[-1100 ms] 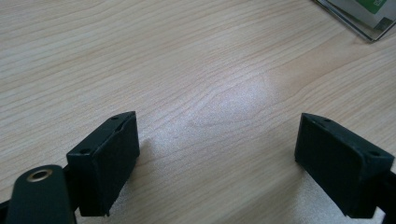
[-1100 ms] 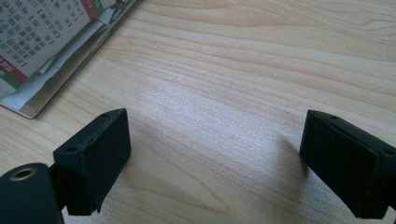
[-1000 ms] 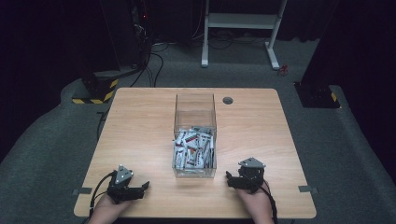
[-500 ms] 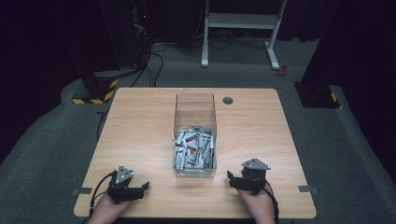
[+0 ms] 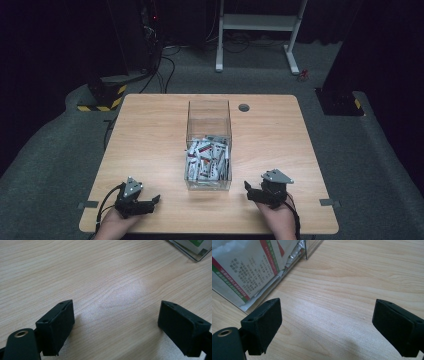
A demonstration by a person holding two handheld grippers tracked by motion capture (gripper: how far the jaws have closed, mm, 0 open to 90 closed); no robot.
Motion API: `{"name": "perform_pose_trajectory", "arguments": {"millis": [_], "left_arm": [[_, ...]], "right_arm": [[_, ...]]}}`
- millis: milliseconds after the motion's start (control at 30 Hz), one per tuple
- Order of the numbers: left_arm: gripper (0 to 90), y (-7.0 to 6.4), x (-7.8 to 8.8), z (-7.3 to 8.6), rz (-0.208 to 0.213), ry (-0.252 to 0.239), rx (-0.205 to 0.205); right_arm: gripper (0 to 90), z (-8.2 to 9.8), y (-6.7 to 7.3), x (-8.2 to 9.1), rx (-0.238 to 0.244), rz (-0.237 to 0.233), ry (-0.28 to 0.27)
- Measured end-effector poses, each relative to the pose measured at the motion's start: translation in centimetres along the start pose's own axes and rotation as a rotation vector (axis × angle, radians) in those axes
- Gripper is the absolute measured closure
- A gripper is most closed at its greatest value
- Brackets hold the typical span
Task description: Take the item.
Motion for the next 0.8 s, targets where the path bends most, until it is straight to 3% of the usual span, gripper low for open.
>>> {"name": "perform_pose_trajectory", "arguments": {"millis": [367, 800], "left_arm": [[14.0, 0.0, 0.0, 0.0, 0.000, 0.000, -0.001], [14.0, 0.0, 0.0, 0.0, 0.003, 0.000, -0.003]], "right_arm": [[9.9, -0.6, 0.2, 0.7, 0.005, -0.010, -0.049], [12.3, -3.2, 0.4, 2.0, 0.030, -0.007, -0.110]]}}
Point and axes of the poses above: each handheld gripper's, and its own axes: x roughly backward along the jaws, z roughly out of its underside, y roughly to its left, the point moved 3 cm from there along -x, roughly forward along the jaws, and after that the axes turned 8 degrees about x, right-handed, at the moved point
